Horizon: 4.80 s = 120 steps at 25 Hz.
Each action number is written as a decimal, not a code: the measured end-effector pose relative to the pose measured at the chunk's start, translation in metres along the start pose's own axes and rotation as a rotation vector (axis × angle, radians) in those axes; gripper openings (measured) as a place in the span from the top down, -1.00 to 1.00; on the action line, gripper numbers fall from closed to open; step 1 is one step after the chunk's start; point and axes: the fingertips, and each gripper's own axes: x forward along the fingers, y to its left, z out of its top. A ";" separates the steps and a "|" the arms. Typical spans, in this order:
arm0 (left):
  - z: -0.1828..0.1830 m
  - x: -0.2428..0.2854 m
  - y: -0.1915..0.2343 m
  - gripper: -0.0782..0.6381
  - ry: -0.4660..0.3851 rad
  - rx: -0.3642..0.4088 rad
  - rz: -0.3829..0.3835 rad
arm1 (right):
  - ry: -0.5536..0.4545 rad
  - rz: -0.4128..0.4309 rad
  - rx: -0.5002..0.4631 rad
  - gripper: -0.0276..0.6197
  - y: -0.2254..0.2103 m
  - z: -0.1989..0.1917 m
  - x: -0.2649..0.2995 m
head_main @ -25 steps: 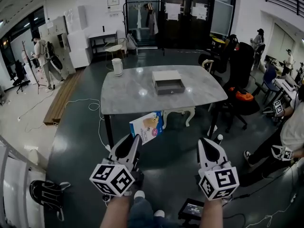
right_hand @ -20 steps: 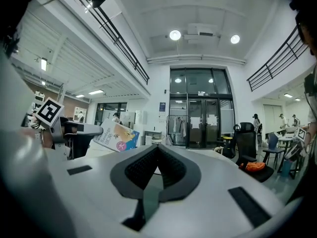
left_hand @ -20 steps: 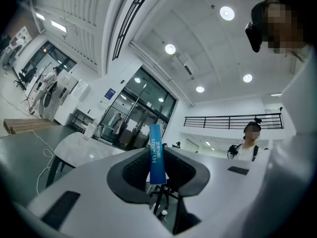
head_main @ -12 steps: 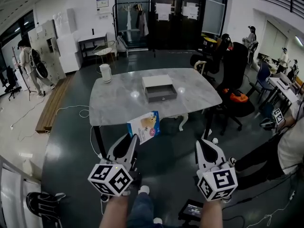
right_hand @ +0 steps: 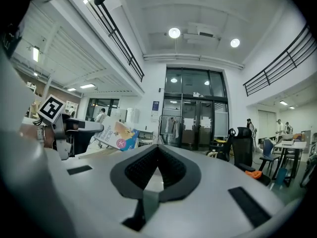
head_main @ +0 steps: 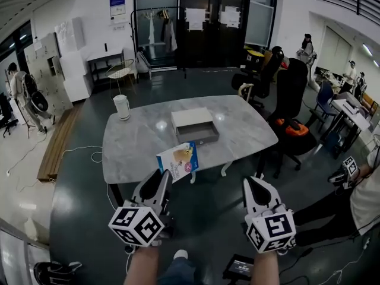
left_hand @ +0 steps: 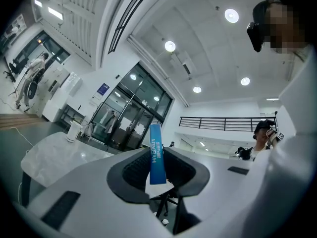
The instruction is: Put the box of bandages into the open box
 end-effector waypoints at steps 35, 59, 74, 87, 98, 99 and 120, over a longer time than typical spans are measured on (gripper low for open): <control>-0.005 0.212 0.109 0.53 0.048 -0.077 -0.059 | 0.015 -0.086 0.008 0.84 -0.087 -0.010 0.210; -0.067 0.380 0.121 0.53 0.158 -0.099 0.031 | -0.011 -0.071 0.089 0.84 -0.234 -0.043 0.324; -0.168 0.386 0.170 0.53 0.353 -0.322 0.179 | 0.100 -0.066 0.134 0.84 -0.254 -0.112 0.352; -0.230 0.383 0.195 0.53 0.487 -0.468 0.259 | 0.236 -0.064 0.165 0.84 -0.247 -0.167 0.355; -0.261 0.391 0.207 0.52 0.592 -0.531 0.351 | 0.280 -0.082 0.215 0.84 -0.270 -0.192 0.362; -0.263 0.392 0.209 0.52 0.599 -0.537 0.359 | 0.281 -0.084 0.219 0.84 -0.272 -0.193 0.363; -0.305 0.398 0.229 0.47 0.934 -0.489 0.501 | 0.302 -0.087 0.216 0.84 -0.294 -0.199 0.386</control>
